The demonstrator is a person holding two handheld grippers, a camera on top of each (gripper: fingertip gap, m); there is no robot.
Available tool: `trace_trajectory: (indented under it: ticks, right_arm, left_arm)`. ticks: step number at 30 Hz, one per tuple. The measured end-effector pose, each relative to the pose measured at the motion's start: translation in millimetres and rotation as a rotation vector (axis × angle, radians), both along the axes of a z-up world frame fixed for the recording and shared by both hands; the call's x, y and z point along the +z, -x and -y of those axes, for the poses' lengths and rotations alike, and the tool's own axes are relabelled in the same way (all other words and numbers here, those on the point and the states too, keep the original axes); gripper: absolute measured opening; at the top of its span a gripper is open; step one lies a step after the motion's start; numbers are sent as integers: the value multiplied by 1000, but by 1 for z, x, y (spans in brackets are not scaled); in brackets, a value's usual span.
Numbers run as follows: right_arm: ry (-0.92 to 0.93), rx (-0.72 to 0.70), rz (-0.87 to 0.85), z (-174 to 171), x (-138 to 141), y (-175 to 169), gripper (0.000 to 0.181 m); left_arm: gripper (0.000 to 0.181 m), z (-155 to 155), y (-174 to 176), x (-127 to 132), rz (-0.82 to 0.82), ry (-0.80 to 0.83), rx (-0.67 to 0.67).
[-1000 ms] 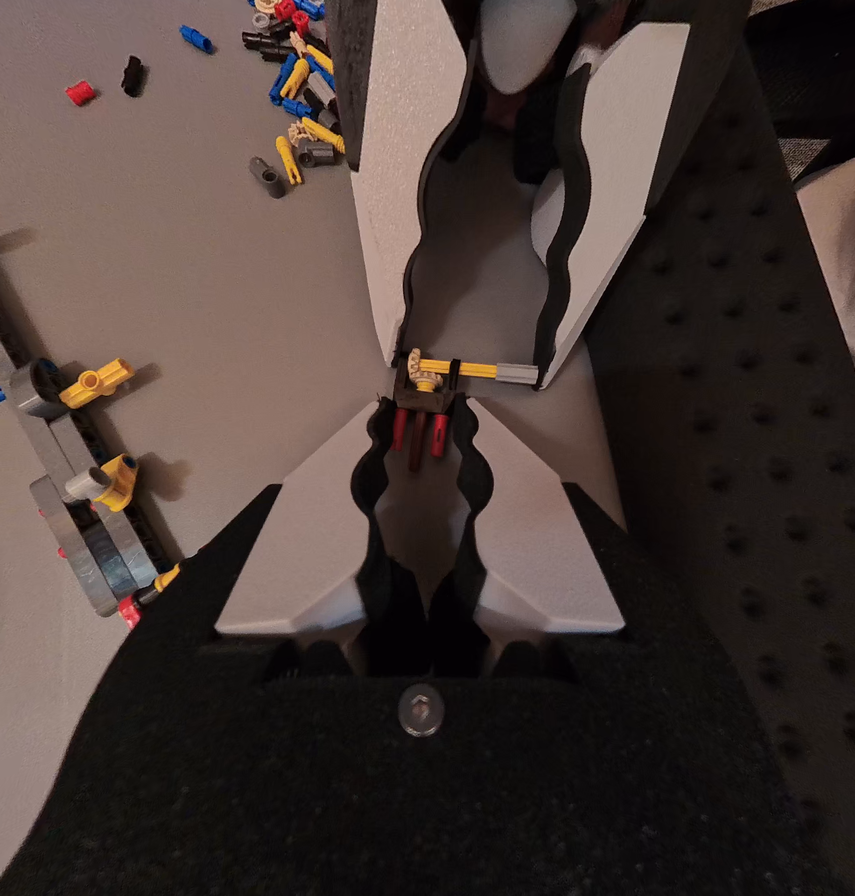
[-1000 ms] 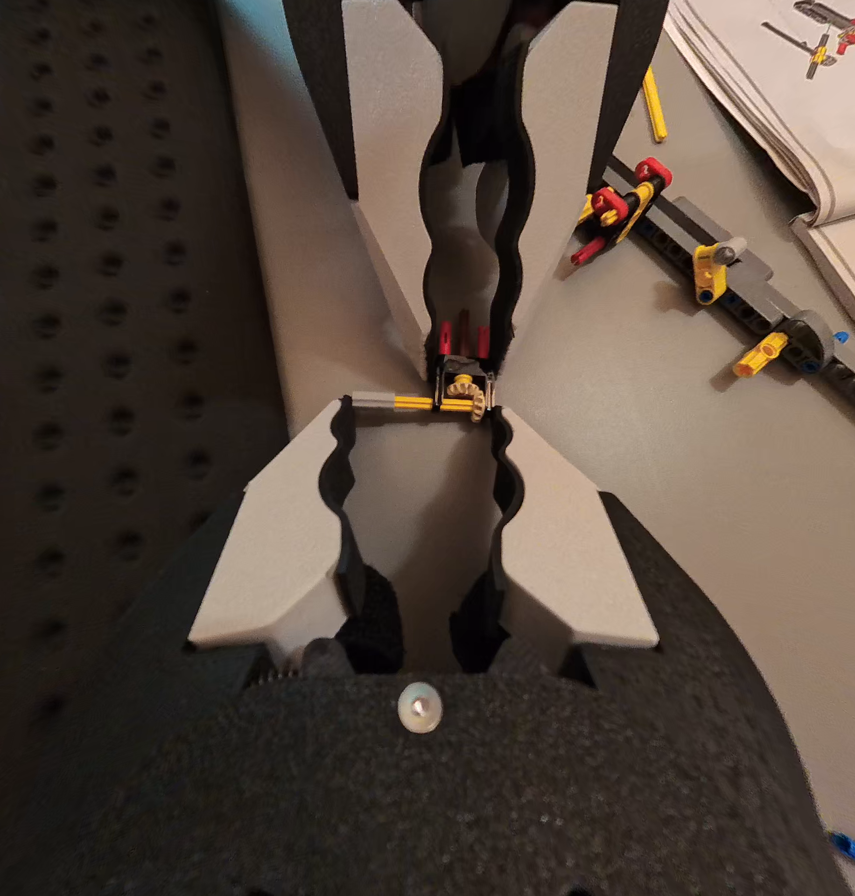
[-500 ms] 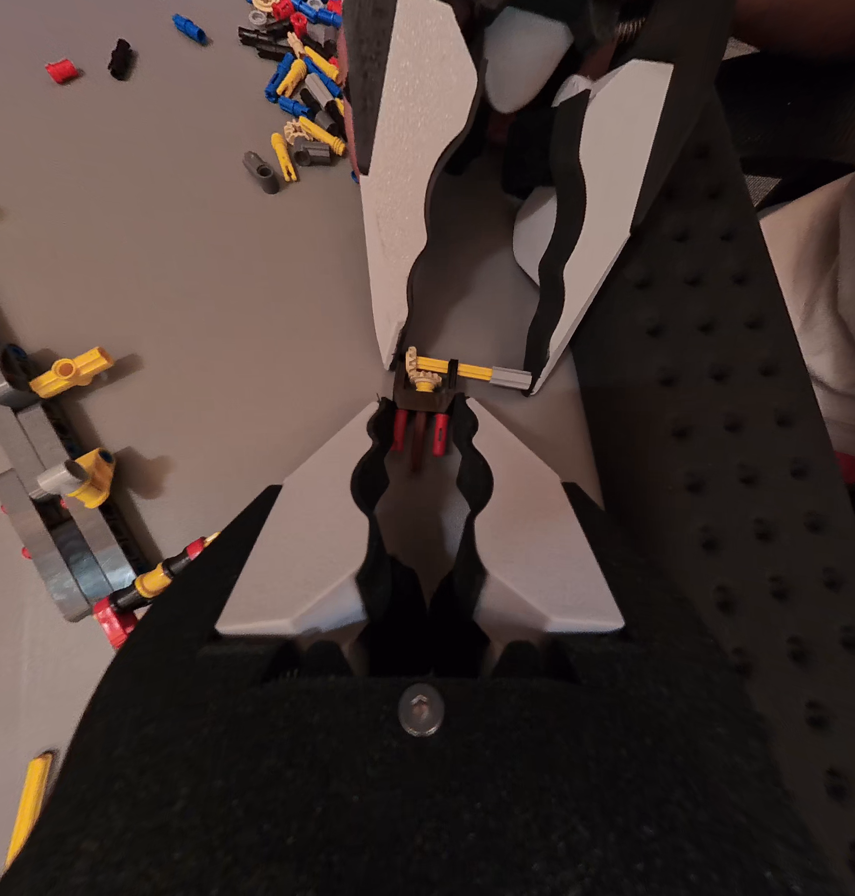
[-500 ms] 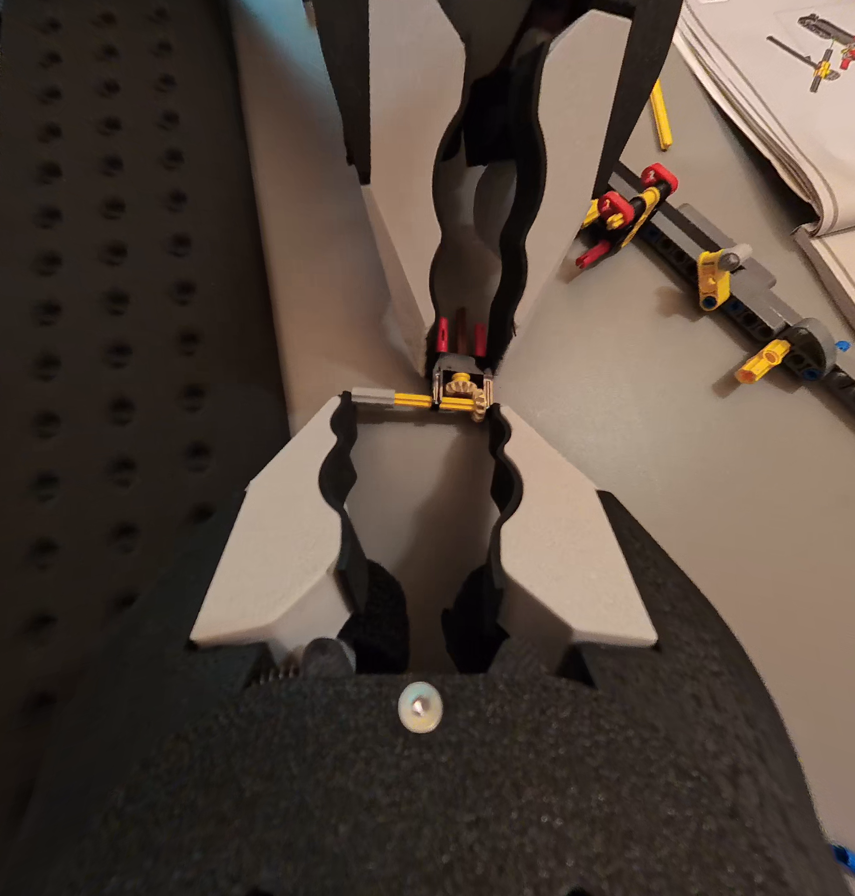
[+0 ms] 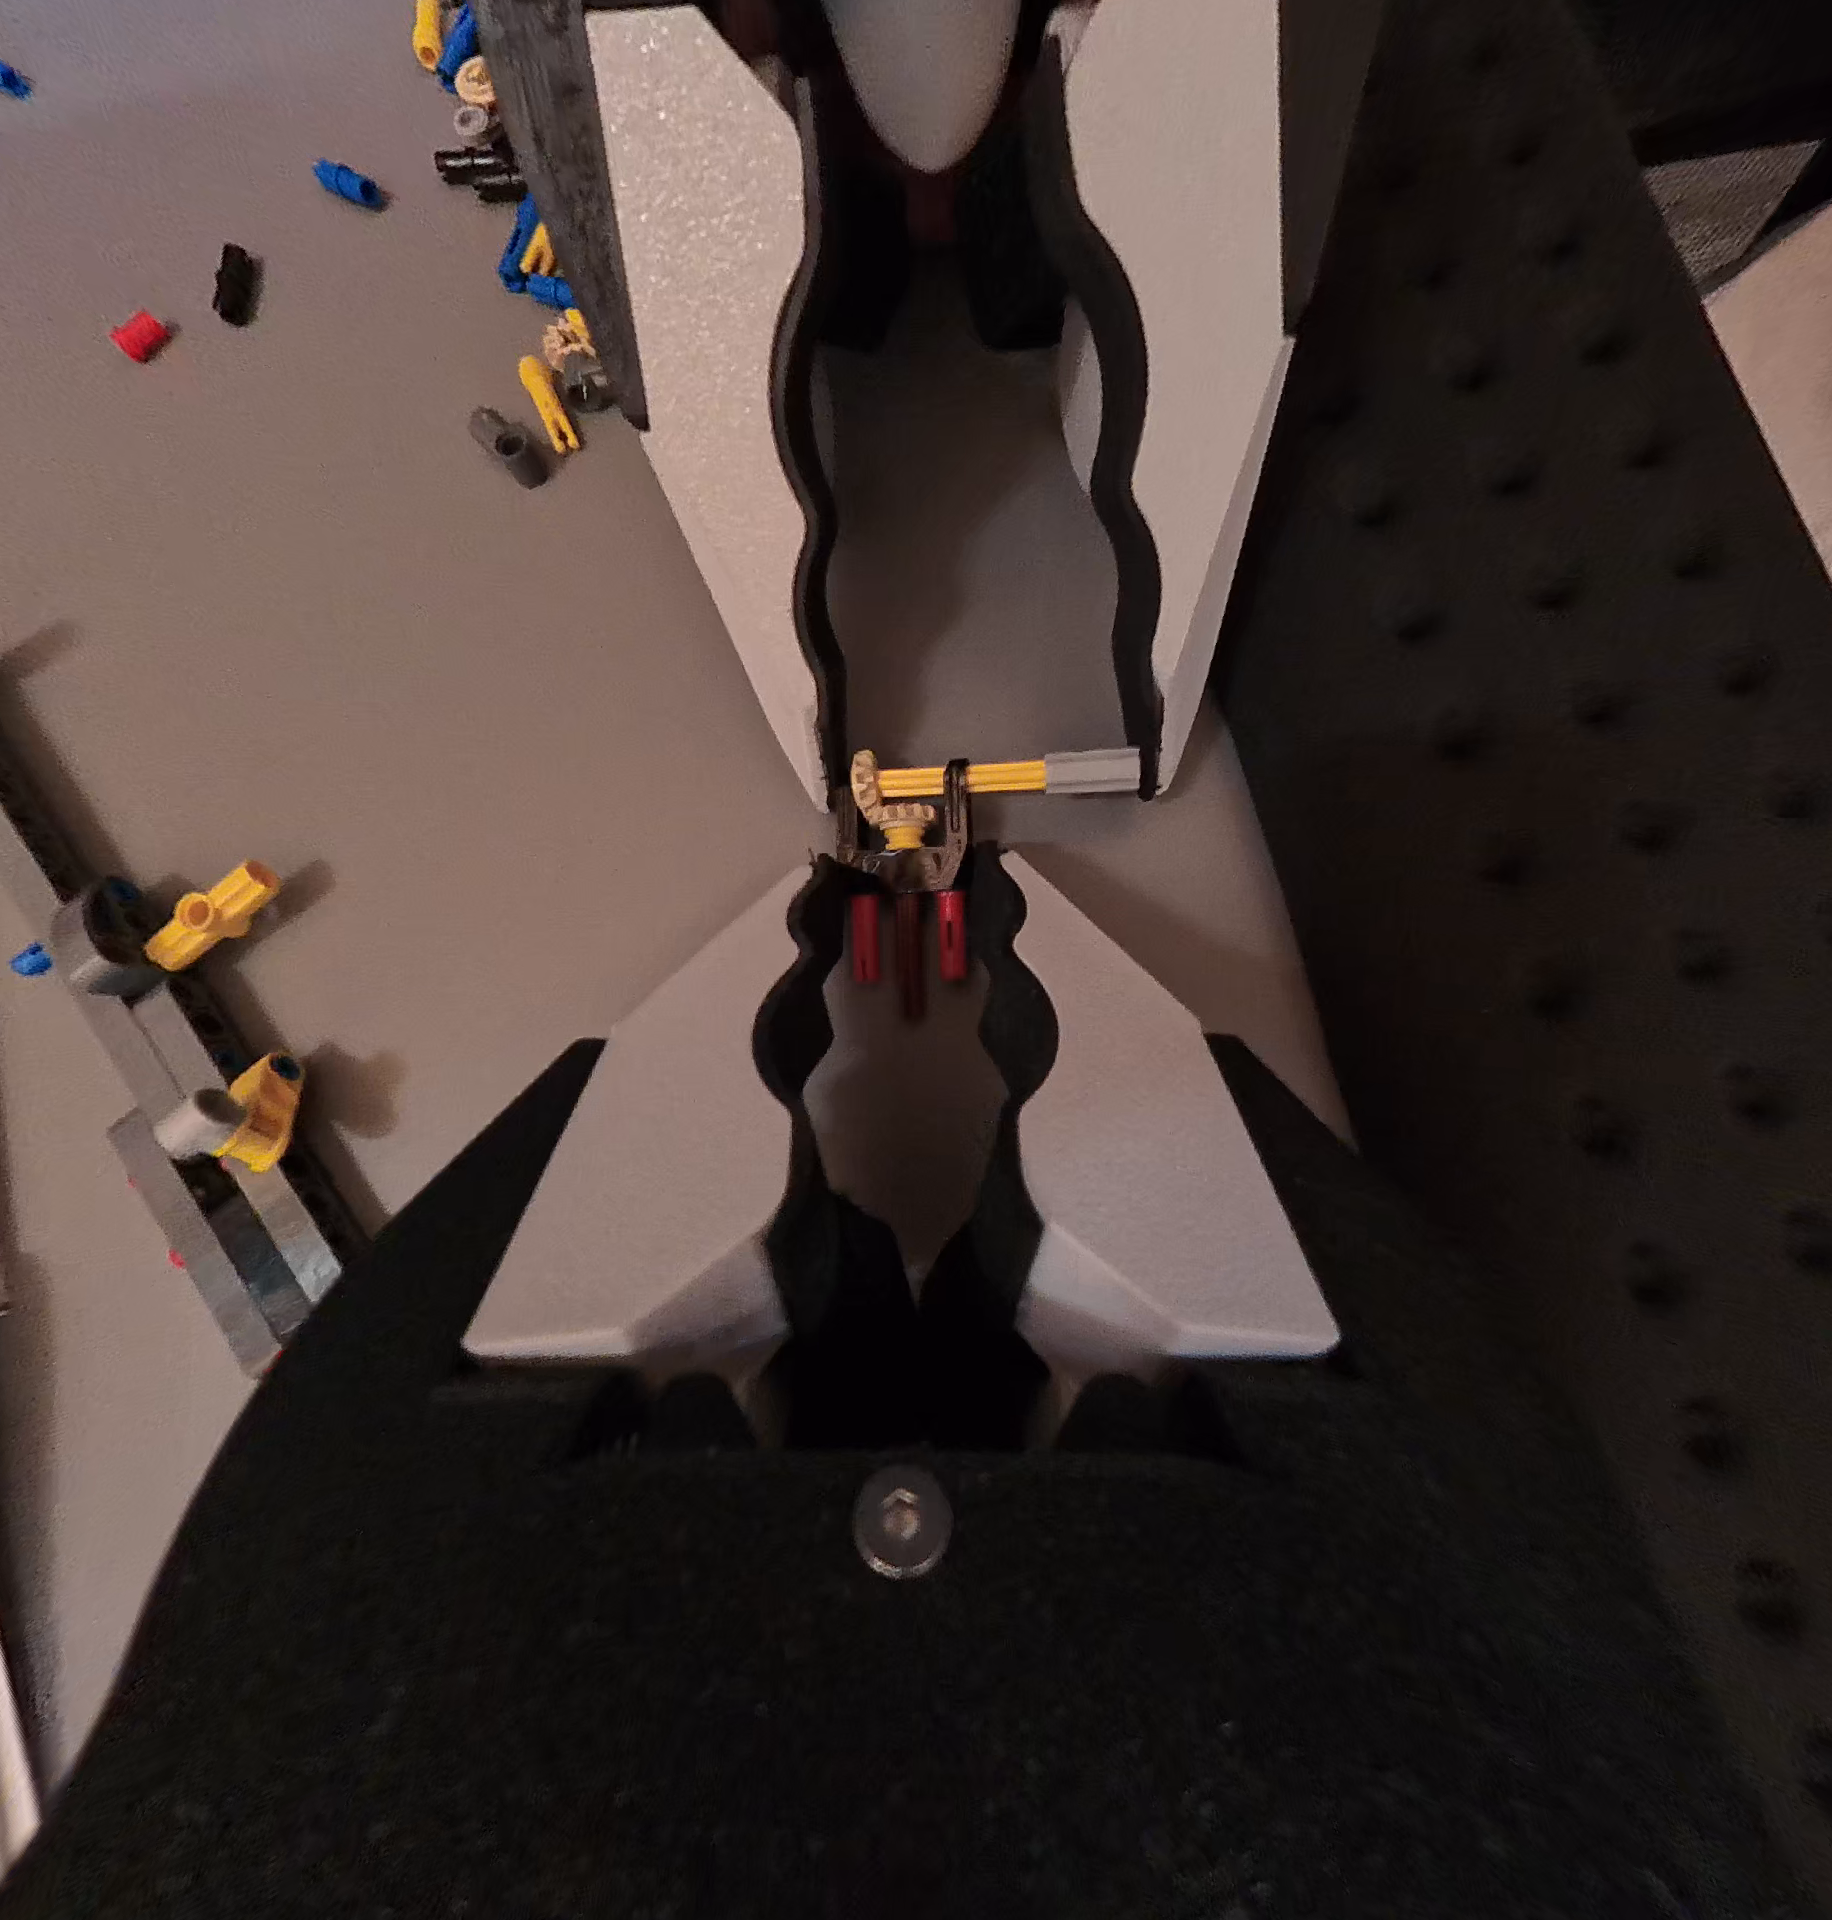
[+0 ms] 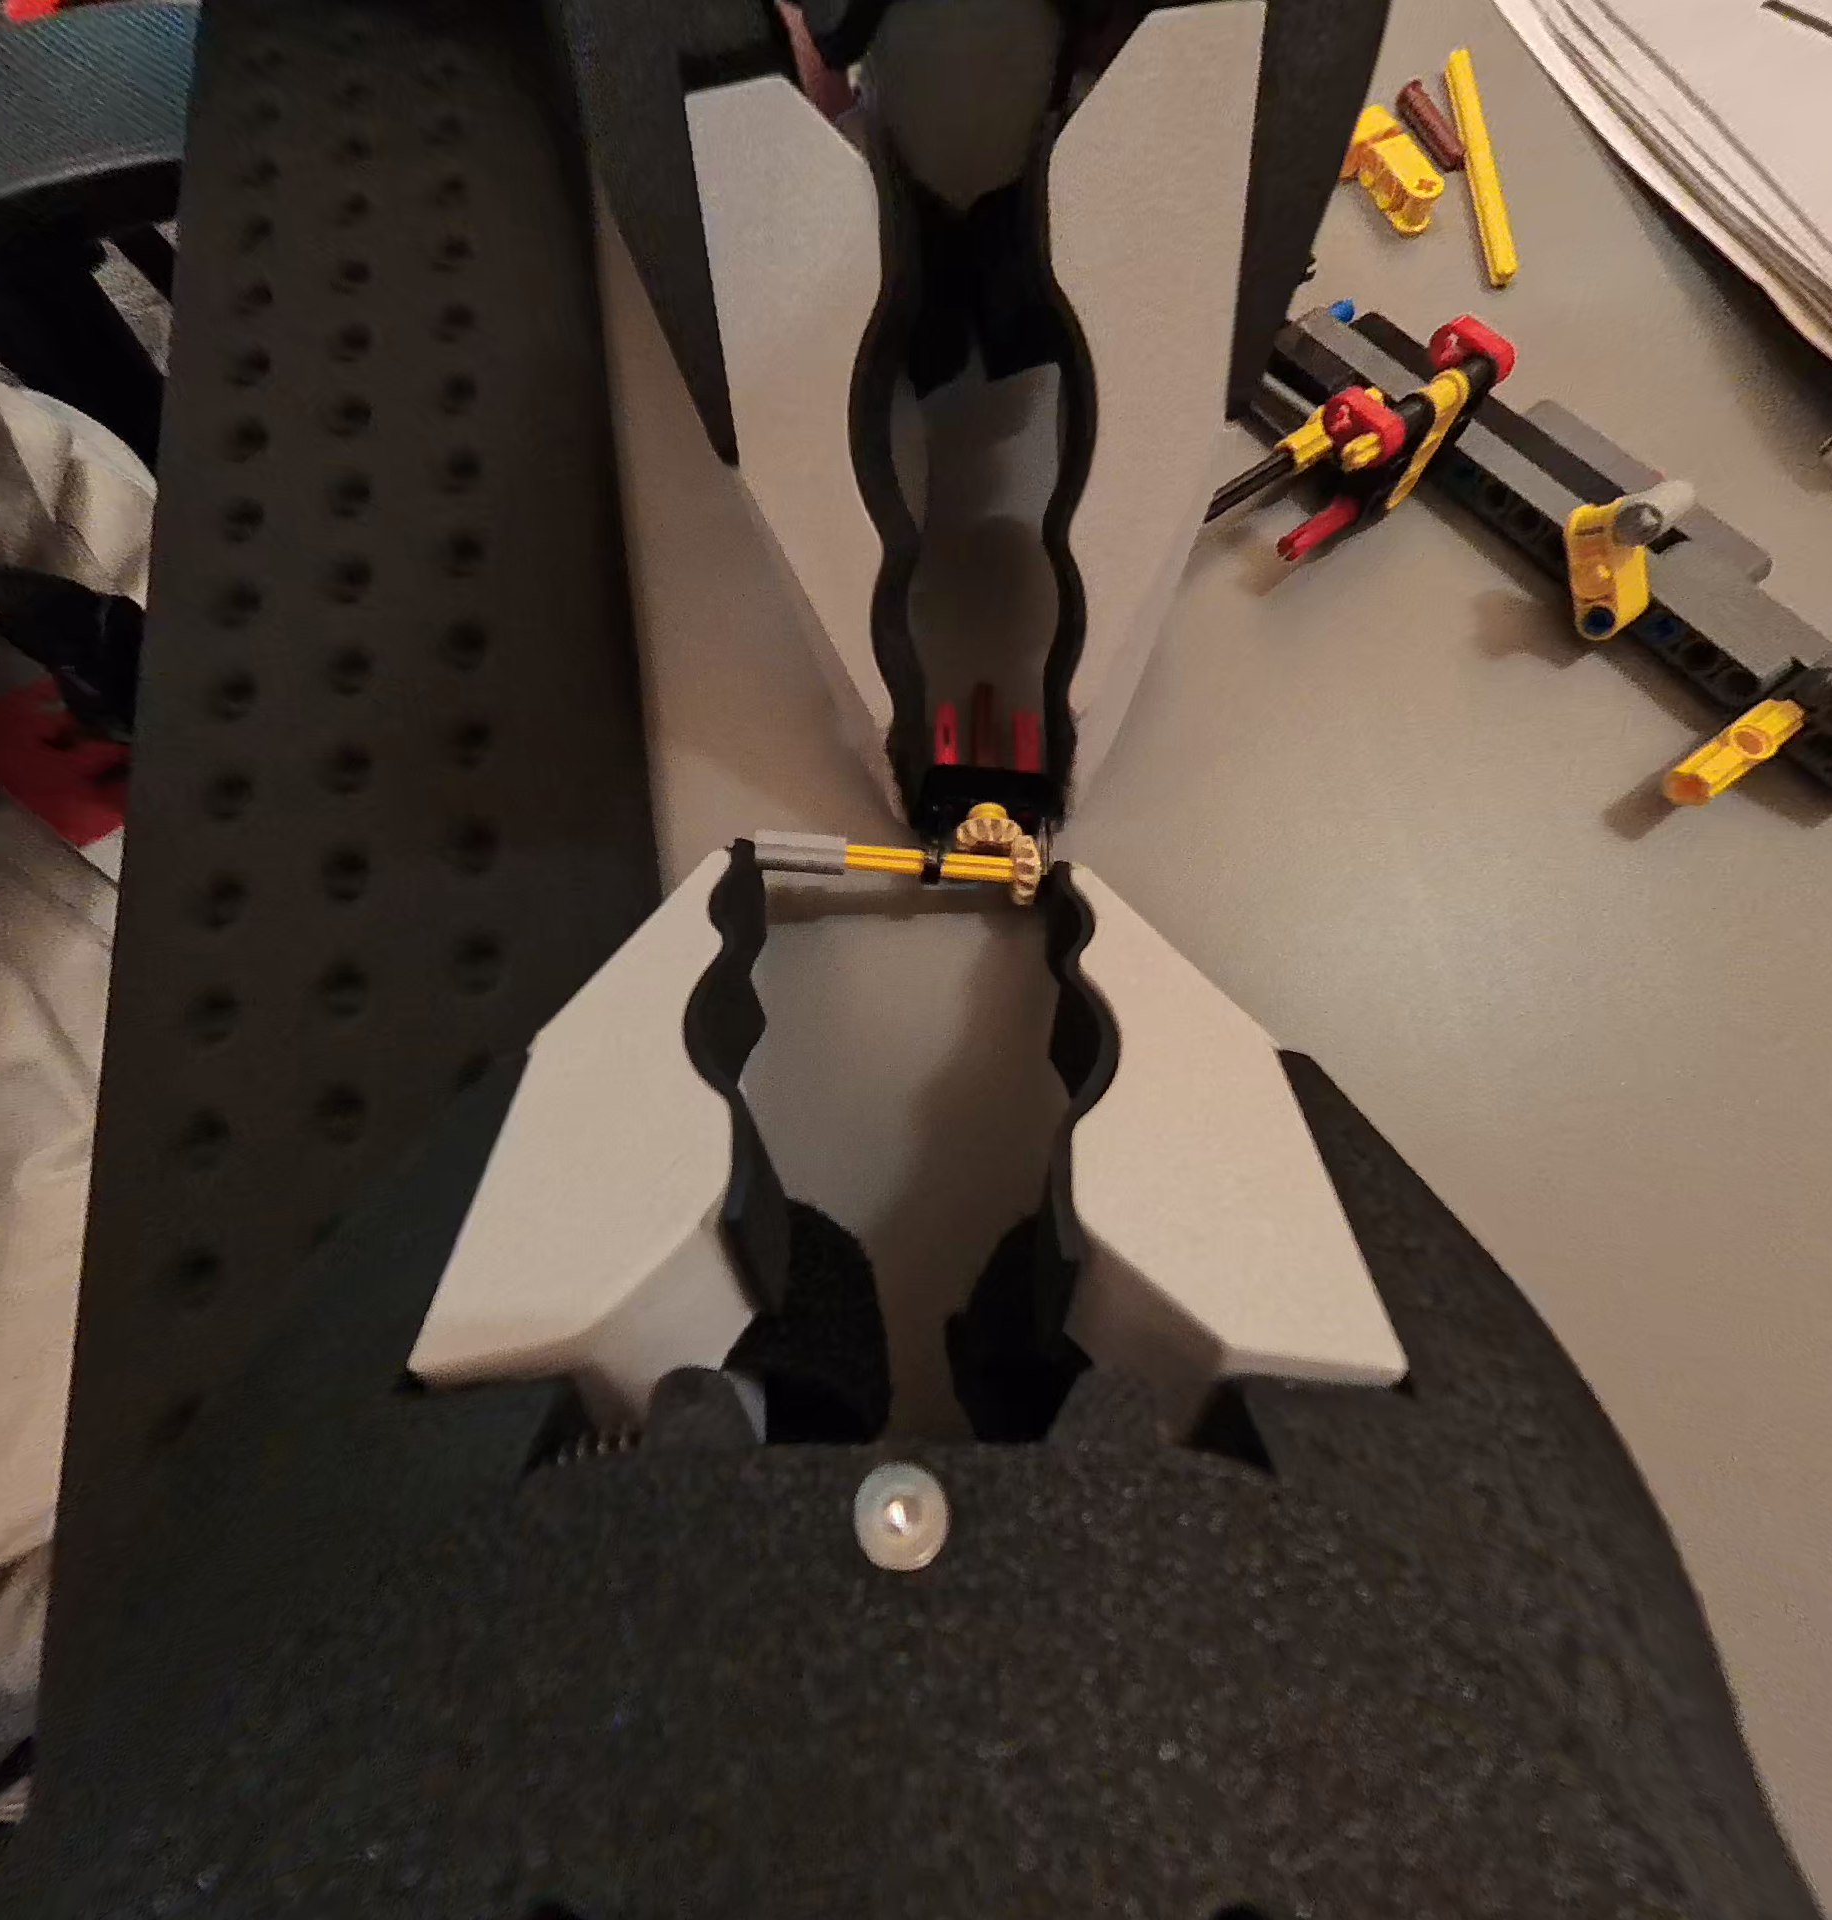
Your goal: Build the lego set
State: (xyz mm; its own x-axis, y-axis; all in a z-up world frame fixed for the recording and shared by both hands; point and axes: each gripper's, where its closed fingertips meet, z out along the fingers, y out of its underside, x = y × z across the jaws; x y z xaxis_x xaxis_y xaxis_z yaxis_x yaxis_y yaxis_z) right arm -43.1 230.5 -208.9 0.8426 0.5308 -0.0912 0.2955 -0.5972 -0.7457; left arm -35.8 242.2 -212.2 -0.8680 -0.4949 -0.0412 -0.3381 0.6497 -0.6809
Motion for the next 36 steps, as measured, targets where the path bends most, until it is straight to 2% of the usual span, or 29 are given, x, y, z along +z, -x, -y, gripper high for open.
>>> trace_trajectory:
  ticks: [3,10,15,17,18,20,21,22,24,27,36]
  right_arm:
    - [-14,4,38,1,-1,0,54]
    - [15,-27,-61,-1,3,-2,55]
    - [-55,-77,-66,-3,13,-12,59]
    - [-89,-142,-106,-6,22,-23,59]
    - [-101,-196,-159,-9,30,-29,55]
    - [-76,-320,-309,-13,38,-42,29]
    - [-46,-329,-419,-13,43,-40,23]
    - [-22,-345,-531,-14,48,-37,22]
    - [-25,-360,-627,-17,54,-37,22]
    - [-33,-372,-599,-19,53,-39,11]
    - [-31,-358,-614,-22,54,-33,3]
  left_arm:
    - [22,3,-1,0,18,-2,-1]
    - [23,3,-3,0,55,-21,11]
    - [23,-2,-8,0,245,-169,23]
    - [23,-5,-9,3,312,-201,47]
    - [23,-7,-9,6,350,-211,61]
    - [23,-10,-7,16,419,-220,86]
    - [23,-11,-7,24,462,-228,99]
    - [23,-12,-7,32,499,-237,111]
    - [23,-12,-6,45,562,-250,124]
    - [23,-11,-2,53,631,-267,128]
    - [22,-4,7,57,651,-266,116]
